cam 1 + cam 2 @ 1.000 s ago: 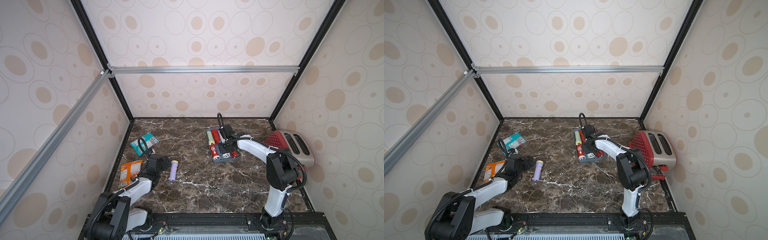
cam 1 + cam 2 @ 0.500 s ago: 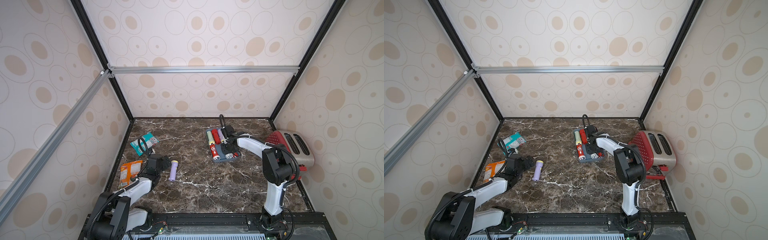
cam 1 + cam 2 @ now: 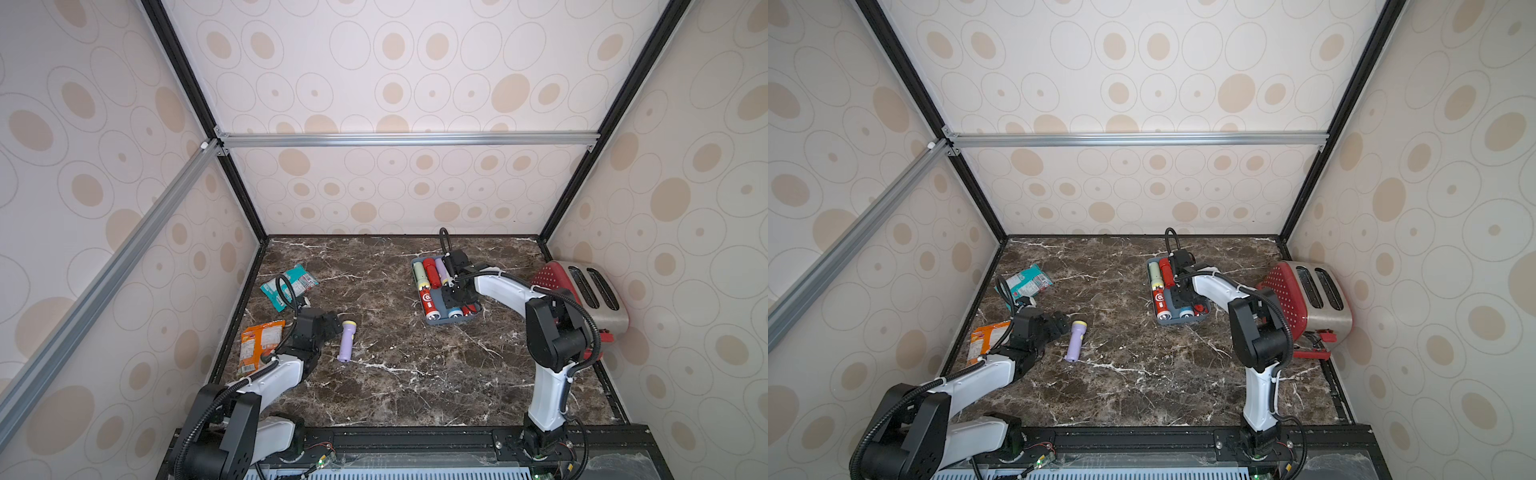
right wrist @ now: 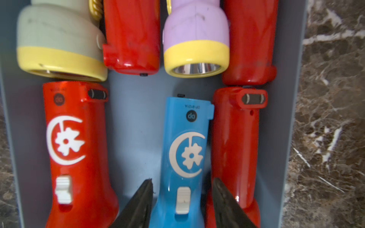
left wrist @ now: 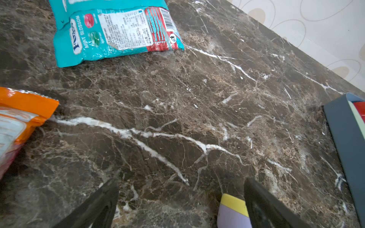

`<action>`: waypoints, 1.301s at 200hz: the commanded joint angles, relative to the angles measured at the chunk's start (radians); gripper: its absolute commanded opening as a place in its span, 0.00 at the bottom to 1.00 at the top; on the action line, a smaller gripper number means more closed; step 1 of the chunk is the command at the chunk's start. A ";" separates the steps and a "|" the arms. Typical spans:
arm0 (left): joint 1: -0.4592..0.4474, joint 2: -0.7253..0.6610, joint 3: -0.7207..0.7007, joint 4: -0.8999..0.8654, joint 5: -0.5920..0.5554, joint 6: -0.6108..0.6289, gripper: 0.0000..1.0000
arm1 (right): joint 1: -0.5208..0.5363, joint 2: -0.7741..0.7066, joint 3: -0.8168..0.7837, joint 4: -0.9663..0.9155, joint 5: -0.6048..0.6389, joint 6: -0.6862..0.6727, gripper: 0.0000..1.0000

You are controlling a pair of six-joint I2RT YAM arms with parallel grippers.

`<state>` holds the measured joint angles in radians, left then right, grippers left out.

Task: Put the flashlights into the storage boxes
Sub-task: Place the flashlight at the storage box, then adjust the flashlight at the center of the board.

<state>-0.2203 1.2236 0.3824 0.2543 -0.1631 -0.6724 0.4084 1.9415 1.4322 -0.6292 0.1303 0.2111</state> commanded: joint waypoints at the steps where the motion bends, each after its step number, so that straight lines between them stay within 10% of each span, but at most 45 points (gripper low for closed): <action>1: 0.007 0.004 0.038 -0.002 -0.018 0.015 0.99 | -0.002 -0.081 0.002 -0.033 0.000 0.009 0.51; 111: 0.009 -0.022 0.058 -0.152 -0.292 -0.121 0.99 | 0.521 -0.174 -0.226 0.270 0.092 0.536 0.55; 260: 0.010 -0.087 0.028 -0.162 -0.354 -0.156 0.99 | 0.661 0.246 0.188 0.276 -0.067 0.562 0.73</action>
<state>-0.2184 1.1664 0.4103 0.1158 -0.4622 -0.7929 1.0657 2.1281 1.5684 -0.3431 0.1040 0.7547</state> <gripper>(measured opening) 0.986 0.724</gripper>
